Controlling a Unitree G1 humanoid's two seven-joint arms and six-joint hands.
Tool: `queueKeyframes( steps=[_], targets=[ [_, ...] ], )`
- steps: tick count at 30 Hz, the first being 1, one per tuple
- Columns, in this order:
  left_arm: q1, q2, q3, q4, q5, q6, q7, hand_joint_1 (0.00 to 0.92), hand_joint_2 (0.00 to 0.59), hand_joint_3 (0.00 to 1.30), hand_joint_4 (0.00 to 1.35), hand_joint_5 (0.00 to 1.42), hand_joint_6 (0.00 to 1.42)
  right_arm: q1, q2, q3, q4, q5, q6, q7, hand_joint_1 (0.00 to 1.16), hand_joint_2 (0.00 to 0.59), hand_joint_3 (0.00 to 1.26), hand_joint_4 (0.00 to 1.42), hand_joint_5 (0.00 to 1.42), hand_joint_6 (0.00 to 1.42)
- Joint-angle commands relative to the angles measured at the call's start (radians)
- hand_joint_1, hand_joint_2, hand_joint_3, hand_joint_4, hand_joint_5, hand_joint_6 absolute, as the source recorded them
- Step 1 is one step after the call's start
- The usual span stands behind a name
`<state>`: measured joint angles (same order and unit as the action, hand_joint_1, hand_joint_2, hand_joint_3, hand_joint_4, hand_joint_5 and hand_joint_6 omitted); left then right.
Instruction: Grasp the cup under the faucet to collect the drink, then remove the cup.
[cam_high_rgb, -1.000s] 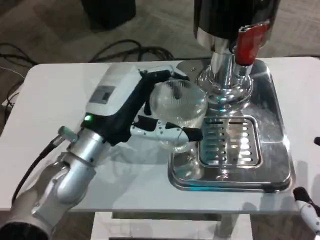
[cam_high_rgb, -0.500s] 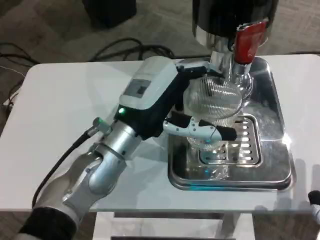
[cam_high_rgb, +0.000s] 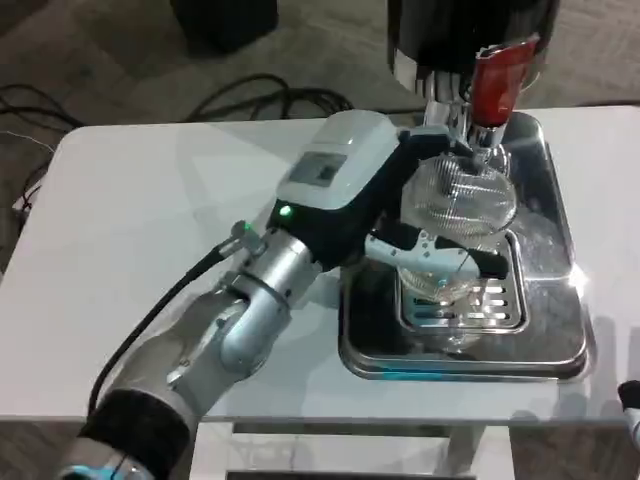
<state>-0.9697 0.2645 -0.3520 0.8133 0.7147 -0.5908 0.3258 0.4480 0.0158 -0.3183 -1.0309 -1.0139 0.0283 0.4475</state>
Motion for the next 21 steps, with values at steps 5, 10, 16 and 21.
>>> queueKeyframes(
  steps=[5,10,16,21],
  targets=[
    [-0.024,-0.018,-0.049,0.031,0.012,0.009,0.005,0.272,0.030,0.70,0.73,0.96,1.25,0.012,0.010,-0.008,-0.016,0.008,-0.019,-0.005,0.37,0.425,0.12,0.00,0.00,0.13],
    [-0.014,-0.010,-0.054,0.013,0.012,0.024,0.011,0.109,0.047,0.64,0.56,0.77,1.15,0.019,-0.004,-0.052,-0.016,0.053,0.032,0.017,0.38,0.421,0.12,0.00,0.00,0.14],
    [0.003,0.021,-0.051,-0.021,0.013,0.030,0.012,0.093,0.051,0.64,0.49,0.68,1.11,0.021,-0.034,-0.075,-0.016,0.092,0.072,0.030,0.39,0.421,0.13,0.00,0.00,0.14],
    [0.021,0.048,-0.051,-0.041,0.013,0.032,0.004,0.084,0.049,0.64,0.47,0.65,1.04,0.017,-0.048,-0.068,-0.016,0.101,0.090,0.031,0.40,0.421,0.13,0.00,0.00,0.16]
  ],
)
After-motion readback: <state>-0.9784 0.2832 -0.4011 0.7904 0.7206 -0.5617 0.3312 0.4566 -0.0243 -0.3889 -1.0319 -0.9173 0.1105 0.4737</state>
